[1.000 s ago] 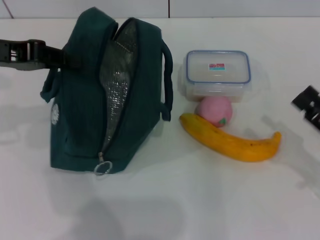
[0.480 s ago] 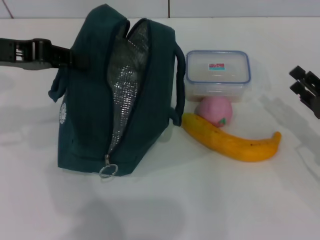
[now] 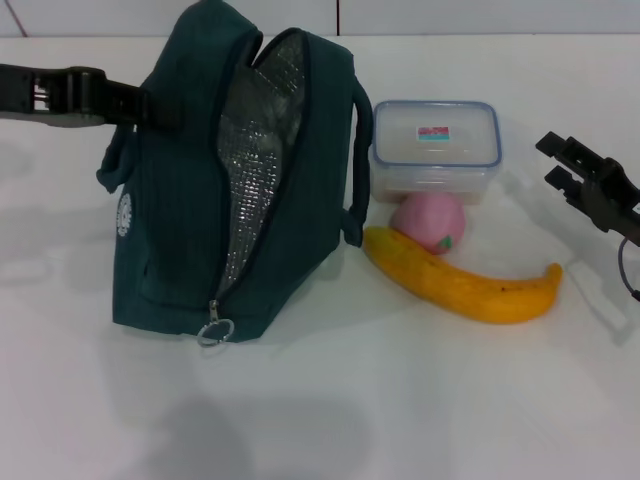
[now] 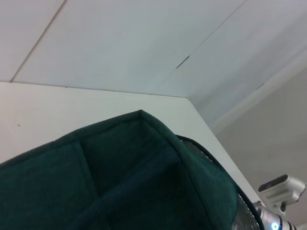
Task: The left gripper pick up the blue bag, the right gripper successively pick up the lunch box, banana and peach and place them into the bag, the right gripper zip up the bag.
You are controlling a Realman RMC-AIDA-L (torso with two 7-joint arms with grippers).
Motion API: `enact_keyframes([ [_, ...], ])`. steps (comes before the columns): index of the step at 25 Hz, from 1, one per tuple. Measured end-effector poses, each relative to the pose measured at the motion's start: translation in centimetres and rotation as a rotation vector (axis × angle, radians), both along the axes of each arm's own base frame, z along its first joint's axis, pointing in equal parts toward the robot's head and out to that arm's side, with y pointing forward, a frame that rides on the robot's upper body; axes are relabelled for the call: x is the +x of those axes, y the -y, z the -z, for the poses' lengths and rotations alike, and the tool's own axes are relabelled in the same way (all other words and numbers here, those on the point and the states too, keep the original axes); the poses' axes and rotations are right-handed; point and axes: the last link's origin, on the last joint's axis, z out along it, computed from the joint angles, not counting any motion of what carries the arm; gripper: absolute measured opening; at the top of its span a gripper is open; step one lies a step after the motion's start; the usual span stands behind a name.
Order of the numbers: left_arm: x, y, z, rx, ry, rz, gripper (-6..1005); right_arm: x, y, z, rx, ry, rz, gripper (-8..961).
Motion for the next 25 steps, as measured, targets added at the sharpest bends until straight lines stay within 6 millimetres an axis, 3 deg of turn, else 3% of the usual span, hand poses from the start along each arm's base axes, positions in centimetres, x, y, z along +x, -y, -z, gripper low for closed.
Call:
enact_keyframes([
  [10,0.6,-0.4,0.0,0.001,-0.002,0.016,45,-1.7,-2.3,0.5,-0.026,0.055,-0.031,630],
  [25,1.0,-0.8,0.1,0.002,-0.008,0.029,44,-3.2,-4.0,1.5,-0.077,0.117,-0.039,606],
])
